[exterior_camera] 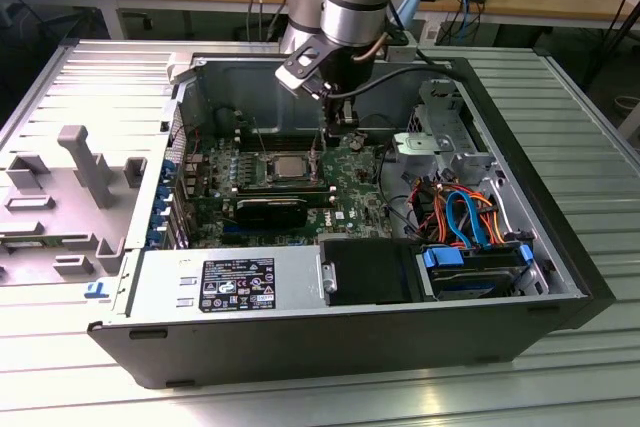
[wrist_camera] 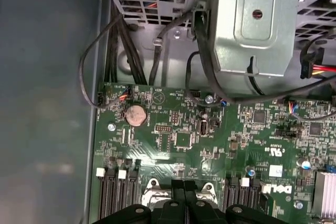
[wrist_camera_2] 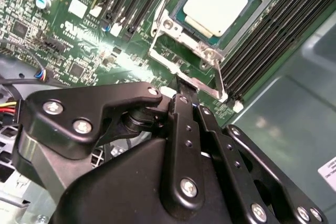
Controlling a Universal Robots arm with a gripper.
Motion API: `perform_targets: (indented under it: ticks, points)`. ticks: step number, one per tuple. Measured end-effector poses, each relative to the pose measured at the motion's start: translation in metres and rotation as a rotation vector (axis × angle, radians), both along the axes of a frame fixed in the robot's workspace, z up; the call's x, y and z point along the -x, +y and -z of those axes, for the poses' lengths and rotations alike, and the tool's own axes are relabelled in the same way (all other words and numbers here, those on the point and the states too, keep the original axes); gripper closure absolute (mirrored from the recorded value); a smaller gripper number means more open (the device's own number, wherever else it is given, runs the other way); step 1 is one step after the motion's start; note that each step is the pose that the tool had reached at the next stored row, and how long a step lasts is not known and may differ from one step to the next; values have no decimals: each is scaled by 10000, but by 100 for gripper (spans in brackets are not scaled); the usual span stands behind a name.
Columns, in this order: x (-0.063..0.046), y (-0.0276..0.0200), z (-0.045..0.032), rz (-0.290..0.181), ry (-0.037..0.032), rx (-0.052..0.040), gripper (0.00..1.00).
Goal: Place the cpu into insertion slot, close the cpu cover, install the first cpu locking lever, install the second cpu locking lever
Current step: 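Close the cpu cover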
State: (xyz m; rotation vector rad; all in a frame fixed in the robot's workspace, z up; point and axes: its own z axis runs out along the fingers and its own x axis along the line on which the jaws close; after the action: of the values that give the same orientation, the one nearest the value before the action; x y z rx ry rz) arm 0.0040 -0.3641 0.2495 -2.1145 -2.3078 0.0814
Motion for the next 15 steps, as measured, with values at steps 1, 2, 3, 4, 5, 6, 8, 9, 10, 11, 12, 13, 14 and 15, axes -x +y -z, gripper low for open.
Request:
perform_targets:
  ticks: [1,2,3,4,5,6,8,9,10,11,12,13,14,15]
  points:
    - [20,0,1,0,0,1,89]
    - [33,0,2,0,1,2,89]
    - [40,0,3,0,0,1,89]
    - [49,0,4,-1,0,1,89]
    - [63,0,5,0,0,0,89]
    - [73,0,5,0,0,0,89]
    - [84,0,5,0,0,1,89]
    - [86,0,6,-2,0,0,89]
    - [93,0,6,1,0,0,89]
    - [100,0,6,-1,0,0,89]
    - [105,0,6,-1,0,0,89]
    - [114,0,6,0,0,0,89]
    - [130,0,6,0,0,1,89]
    - [137,0,6,0,0,0,89]
